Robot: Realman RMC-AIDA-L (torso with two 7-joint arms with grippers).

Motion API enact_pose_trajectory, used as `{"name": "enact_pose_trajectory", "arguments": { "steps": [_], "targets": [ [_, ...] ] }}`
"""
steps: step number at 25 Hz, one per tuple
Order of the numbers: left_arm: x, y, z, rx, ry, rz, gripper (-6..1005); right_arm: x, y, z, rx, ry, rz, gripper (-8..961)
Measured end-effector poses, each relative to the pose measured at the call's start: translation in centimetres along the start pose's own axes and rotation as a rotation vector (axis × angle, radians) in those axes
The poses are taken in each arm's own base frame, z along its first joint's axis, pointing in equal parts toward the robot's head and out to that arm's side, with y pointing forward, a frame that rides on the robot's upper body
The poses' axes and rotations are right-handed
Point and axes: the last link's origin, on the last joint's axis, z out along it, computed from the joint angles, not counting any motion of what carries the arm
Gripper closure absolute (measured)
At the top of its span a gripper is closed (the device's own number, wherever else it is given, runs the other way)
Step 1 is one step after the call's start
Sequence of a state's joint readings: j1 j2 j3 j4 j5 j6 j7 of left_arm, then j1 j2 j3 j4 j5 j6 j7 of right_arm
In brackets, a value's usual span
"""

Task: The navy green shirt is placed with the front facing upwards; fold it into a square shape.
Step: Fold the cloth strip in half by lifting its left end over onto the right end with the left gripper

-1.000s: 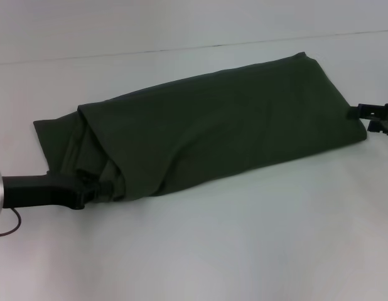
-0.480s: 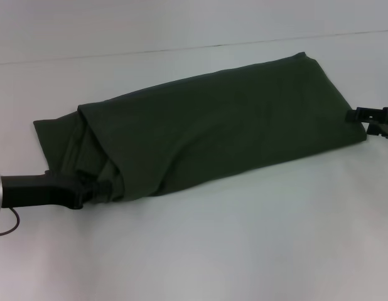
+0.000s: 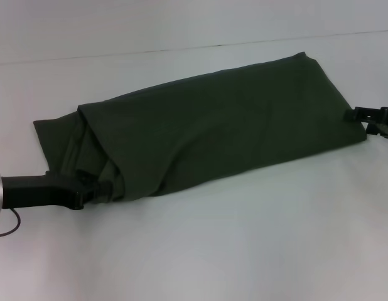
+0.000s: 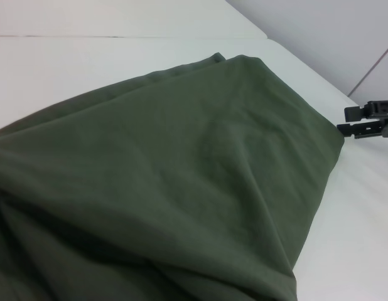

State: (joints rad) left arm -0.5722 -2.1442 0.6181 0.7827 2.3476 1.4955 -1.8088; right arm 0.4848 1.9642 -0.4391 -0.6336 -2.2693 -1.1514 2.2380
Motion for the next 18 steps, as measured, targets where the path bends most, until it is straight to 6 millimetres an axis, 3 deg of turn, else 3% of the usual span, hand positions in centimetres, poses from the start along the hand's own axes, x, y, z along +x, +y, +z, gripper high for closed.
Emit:
{"name": "enact_pose_trajectory", "arguments": {
  "steps": [18],
  "targets": [
    [-0.06,-0.12,-0.13,0.006,0.003,0.001,932,0.57,0.66,0.52,-0.028,0.011,-0.011,191]
  ]
}}
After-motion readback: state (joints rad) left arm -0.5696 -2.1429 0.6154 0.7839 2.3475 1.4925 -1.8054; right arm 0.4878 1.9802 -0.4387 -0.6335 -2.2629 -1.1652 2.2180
